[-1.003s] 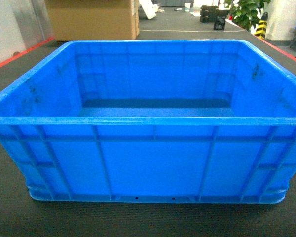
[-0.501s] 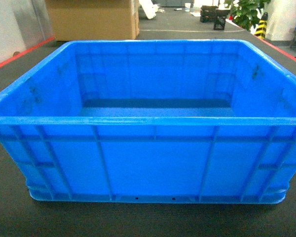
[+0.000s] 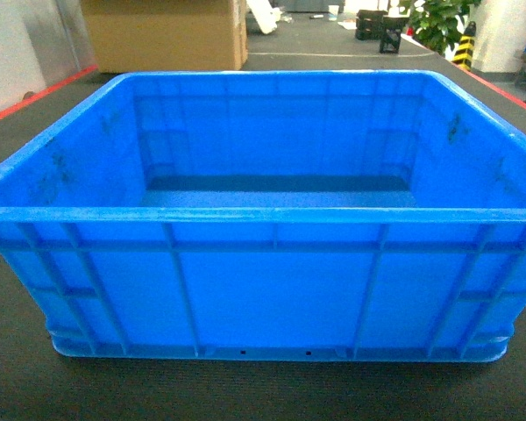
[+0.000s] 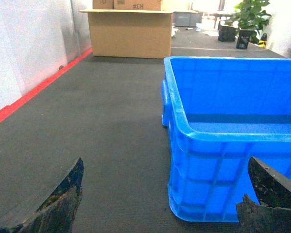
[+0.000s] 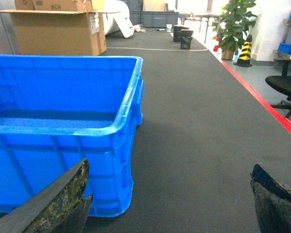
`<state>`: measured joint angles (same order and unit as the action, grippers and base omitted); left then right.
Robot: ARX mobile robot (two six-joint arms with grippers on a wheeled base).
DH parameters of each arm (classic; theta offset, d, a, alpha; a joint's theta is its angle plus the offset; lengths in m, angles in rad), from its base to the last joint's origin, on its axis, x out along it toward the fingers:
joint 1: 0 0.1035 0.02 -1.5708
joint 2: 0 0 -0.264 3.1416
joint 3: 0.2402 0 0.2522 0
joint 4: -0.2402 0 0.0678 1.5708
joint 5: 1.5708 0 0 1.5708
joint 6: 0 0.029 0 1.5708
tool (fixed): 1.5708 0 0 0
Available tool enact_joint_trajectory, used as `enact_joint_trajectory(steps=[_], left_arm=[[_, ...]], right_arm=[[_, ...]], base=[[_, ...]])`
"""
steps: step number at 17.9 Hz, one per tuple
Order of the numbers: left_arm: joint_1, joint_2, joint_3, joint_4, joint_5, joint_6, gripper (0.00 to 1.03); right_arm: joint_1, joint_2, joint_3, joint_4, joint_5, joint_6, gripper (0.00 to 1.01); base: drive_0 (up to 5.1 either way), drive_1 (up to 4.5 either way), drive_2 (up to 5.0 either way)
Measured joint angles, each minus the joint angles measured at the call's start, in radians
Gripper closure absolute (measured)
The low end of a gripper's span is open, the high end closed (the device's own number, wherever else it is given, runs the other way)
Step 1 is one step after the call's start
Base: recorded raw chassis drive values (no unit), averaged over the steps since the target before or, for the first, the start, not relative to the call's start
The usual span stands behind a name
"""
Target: Place box next to blue box on left shelf
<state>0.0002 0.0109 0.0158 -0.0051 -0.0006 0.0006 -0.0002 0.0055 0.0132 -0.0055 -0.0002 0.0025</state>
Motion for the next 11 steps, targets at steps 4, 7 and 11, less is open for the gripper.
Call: enact_joint_trajectory(steps=[4, 7, 11], left_arm=[[0.000, 0.000, 0.000, 0.000, 0.000, 0.000, 0.05], [0.000, 0.000, 0.000, 0.000, 0.000, 0.000, 0.05], [0.000, 0.000, 0.000, 0.000, 0.000, 0.000, 0.05]], right_arm=[[0.000, 0.000, 0.000, 0.000, 0.000, 0.000, 0.03], [0.000, 0.000, 0.000, 0.000, 0.000, 0.000, 0.03], [0.000, 0.000, 0.000, 0.000, 0.000, 0.000, 0.03]], base=[[0.0, 0.00, 0.0], [0.0, 0.00, 0.0], [0.0, 0.00, 0.0]])
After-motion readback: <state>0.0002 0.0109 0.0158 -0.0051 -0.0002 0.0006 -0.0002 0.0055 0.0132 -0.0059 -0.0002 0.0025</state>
